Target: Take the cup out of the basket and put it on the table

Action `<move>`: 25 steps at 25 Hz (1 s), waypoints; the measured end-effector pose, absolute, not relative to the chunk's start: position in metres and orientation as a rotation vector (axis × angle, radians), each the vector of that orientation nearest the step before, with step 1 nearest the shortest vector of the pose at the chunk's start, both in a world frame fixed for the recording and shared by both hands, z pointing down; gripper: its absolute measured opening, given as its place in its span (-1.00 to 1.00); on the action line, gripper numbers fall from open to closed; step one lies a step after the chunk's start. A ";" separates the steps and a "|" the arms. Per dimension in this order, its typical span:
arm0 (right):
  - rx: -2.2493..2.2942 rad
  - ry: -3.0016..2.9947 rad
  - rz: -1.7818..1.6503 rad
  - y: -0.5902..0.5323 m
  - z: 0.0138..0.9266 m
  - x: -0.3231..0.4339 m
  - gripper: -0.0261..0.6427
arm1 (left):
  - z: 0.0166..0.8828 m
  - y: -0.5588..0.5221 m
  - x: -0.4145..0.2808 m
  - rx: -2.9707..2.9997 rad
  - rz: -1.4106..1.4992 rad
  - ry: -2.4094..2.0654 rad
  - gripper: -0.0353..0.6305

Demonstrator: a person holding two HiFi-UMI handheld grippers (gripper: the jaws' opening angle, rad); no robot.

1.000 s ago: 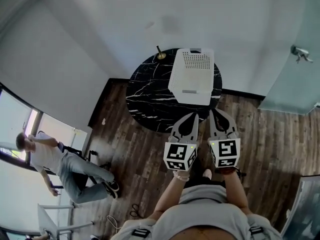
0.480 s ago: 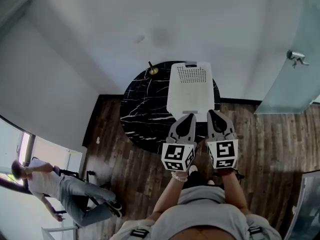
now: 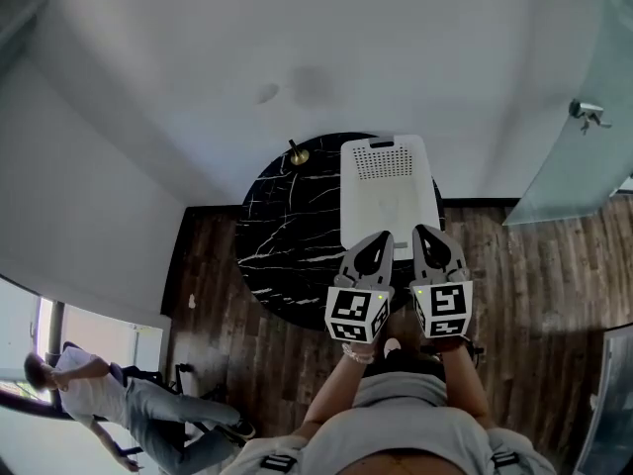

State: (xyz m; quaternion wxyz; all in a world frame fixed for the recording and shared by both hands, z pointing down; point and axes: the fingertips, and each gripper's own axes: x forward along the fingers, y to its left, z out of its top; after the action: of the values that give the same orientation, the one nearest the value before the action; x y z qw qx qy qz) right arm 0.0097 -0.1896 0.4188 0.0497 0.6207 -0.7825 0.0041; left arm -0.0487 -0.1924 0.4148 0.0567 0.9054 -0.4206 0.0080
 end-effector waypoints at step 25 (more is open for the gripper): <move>1.704 -2.445 0.087 -0.294 0.447 -0.017 -0.89 | 0.440 -0.281 -0.080 2.600 0.044 -1.416 -0.88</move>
State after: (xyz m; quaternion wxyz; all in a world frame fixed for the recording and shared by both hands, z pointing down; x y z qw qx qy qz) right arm -0.0172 -0.2935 0.4468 0.0798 0.5697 -0.8174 0.0290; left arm -0.0802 -0.2814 0.4405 0.0901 0.8746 -0.4762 0.0147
